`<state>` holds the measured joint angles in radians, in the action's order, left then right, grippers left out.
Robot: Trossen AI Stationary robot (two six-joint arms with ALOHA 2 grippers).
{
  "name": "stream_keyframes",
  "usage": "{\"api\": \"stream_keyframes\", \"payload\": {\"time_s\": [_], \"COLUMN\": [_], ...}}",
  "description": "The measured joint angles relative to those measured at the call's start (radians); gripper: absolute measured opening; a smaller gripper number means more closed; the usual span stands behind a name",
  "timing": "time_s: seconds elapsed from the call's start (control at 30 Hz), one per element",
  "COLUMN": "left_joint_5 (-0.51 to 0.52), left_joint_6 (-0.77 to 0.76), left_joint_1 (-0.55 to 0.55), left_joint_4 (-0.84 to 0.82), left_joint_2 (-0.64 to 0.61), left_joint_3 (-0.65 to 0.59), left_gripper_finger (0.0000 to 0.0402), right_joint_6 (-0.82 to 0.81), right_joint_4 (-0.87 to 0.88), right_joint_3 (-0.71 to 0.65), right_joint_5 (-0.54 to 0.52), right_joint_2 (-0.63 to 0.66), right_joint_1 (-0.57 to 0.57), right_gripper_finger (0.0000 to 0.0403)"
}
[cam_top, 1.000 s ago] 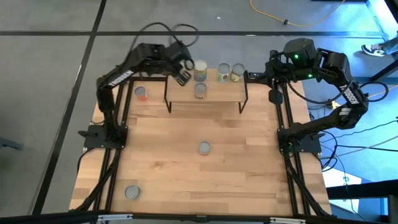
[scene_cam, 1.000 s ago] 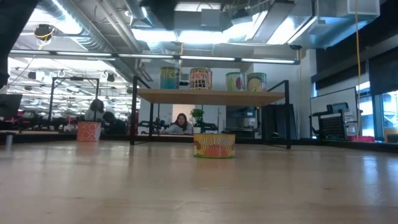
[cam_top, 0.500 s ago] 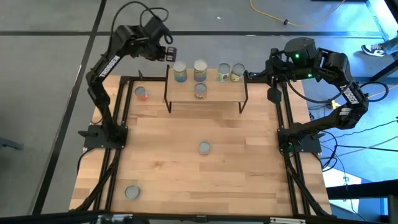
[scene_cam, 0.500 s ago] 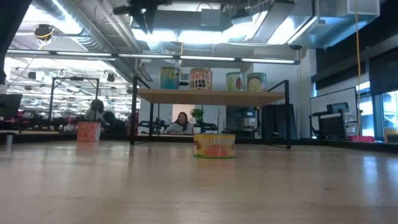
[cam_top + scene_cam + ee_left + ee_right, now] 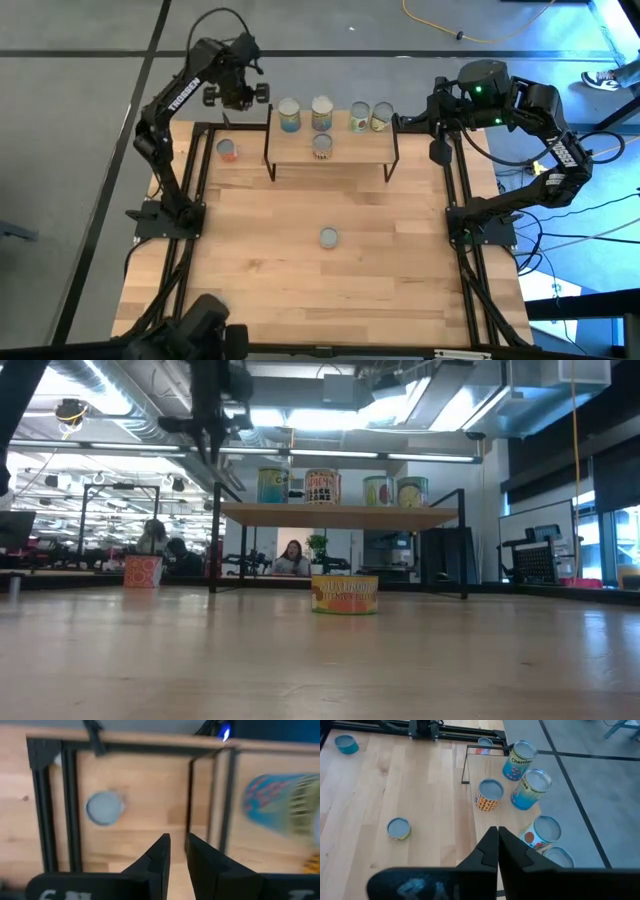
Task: Pick and place cans onto a shelf
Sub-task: Put the canned tomato sauce on the shelf
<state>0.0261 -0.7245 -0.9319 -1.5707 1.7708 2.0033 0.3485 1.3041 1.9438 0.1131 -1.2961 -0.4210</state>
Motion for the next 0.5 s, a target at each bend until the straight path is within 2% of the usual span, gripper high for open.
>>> {"api": "stream_keyframes", "payload": {"time_s": [0.2, 0.37, 0.5], "left_joint_5": [-0.064, -0.002, 0.004], "left_joint_6": [0.001, 0.014, 0.037], "left_joint_1": [-0.024, -0.049, -0.067], "left_joint_4": [0.0, -0.002, 0.0], "left_joint_2": [-0.005, -0.018, -0.018], "left_joint_3": [-0.172, -0.306, -0.381], "left_gripper_finger": [0.0053, 0.0053, 0.0053], "right_joint_6": [0.001, 0.027, 0.028], "right_joint_4": [-0.012, -0.015, -0.017], "right_joint_3": [0.0, 0.0, 0.0], "right_joint_5": [0.0, 0.0, 0.0], "right_joint_2": [0.0, 0.0, 0.0], "right_joint_1": [0.0, 0.0, 0.0], "right_gripper_finger": [0.0005, 0.0005, 0.0005]}}
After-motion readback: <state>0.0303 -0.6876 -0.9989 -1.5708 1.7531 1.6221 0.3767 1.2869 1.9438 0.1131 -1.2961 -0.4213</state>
